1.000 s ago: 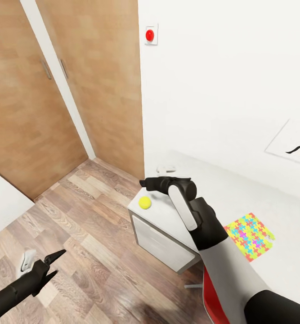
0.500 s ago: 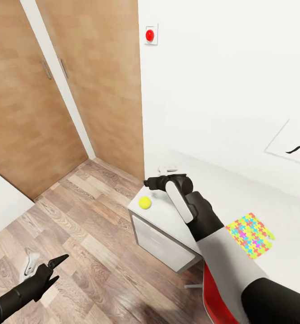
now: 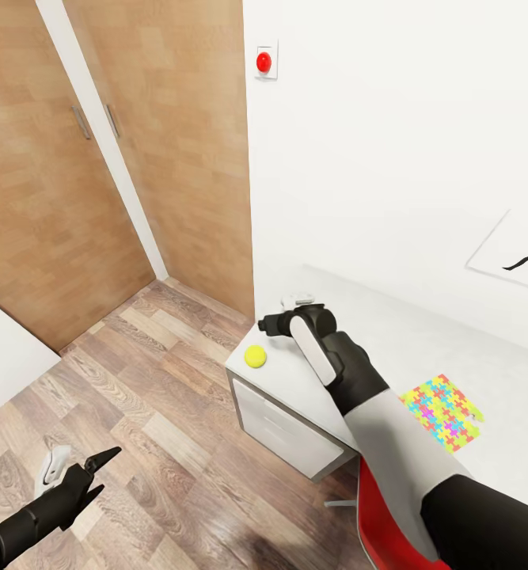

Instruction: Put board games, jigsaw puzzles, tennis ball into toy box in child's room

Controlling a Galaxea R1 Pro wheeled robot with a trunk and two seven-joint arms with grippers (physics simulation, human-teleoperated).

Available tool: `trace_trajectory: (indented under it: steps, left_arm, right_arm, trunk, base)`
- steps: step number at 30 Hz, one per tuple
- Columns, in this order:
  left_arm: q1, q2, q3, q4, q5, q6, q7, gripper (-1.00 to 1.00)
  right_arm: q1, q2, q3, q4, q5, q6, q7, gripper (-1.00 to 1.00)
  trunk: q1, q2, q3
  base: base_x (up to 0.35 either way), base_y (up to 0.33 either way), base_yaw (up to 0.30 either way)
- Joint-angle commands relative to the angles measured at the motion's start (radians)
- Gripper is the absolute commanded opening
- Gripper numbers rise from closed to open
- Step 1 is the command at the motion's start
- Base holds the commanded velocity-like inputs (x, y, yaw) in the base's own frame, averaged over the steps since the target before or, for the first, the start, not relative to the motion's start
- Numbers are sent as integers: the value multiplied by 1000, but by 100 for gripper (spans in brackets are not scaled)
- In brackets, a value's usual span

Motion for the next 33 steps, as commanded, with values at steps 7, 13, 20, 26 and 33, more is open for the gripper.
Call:
trace_trajectory:
  steps: [7, 13, 20, 26, 33]
  left_arm:
    - [0, 0, 2, 0, -8, 1, -11, 100]
    - [0, -1, 2, 0, -7, 0, -11, 100]
    - [0, -1, 2, 0, -6, -1, -11, 100]
    - [1, -2, 1, 0, -6, -1, -11, 100]
    - [1, -2, 1, 0, -5, -1, -11, 100]
  right_arm:
    - [-15, 0, 6, 32, -9, 18, -14, 100]
    - [-18, 0, 26, 38, -8, 24, -14, 100]
    - [-20, 0, 49, 41, -9, 24, -17, 100]
    - [-21, 0, 56, 43, -10, 23, -18, 100]
    - [-21, 0, 59, 44, -9, 22, -19, 100]
  trunk:
    - [1, -2, -2]
    - [1, -2, -2]
    - [1, -2, -2]
    - [1, -2, -2]
    - [1, -2, -2]
  base:
    - [0, 0, 0]
    - [0, 0, 0]
    - [0, 0, 0]
    - [0, 0, 62]
    - [0, 0, 194]
